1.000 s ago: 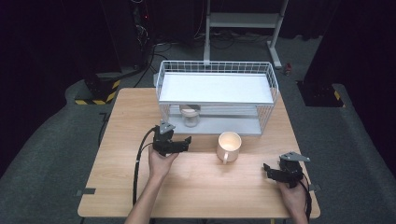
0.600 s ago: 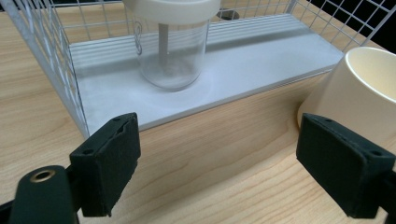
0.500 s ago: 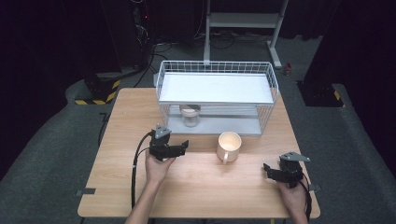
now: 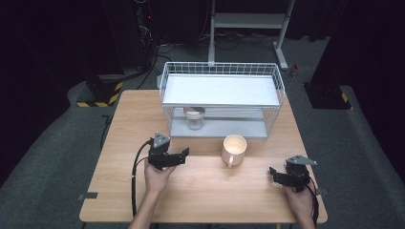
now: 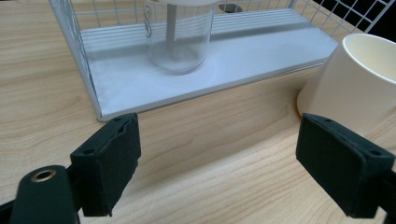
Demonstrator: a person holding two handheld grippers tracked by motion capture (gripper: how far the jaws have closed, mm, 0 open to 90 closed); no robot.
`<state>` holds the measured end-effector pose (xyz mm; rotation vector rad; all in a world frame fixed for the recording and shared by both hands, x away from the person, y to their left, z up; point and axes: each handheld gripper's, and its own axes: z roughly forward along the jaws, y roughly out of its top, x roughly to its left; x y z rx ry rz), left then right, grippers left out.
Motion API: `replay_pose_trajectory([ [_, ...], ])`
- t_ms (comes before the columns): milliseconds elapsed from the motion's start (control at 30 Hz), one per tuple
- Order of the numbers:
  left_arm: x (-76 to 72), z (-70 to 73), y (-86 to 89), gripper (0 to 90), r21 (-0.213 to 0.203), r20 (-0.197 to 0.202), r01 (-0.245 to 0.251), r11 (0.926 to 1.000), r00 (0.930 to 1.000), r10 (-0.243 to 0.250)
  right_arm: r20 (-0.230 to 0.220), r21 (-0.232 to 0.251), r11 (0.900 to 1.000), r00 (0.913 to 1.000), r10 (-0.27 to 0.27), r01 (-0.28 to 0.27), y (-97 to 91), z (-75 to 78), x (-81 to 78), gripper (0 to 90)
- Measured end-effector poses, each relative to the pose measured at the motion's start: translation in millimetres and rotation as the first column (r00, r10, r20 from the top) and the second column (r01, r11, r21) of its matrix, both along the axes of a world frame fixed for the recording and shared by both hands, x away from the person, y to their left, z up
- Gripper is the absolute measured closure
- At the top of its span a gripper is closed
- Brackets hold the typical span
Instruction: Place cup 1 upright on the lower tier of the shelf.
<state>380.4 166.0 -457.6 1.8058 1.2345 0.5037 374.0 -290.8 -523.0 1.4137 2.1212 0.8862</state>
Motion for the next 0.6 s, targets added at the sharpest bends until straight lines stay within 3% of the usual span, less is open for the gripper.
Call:
replay_pose_trajectory([
  [600, -16.2, -7.2, 6.9, 14.8, -0.001, -0.003, -0.023, 0.9997, 0.9997, 0.023, 0.0, 0.0, 1.0, 1.0, 0.0, 0.0, 0.0, 0.0, 0.0, 23.0],
])
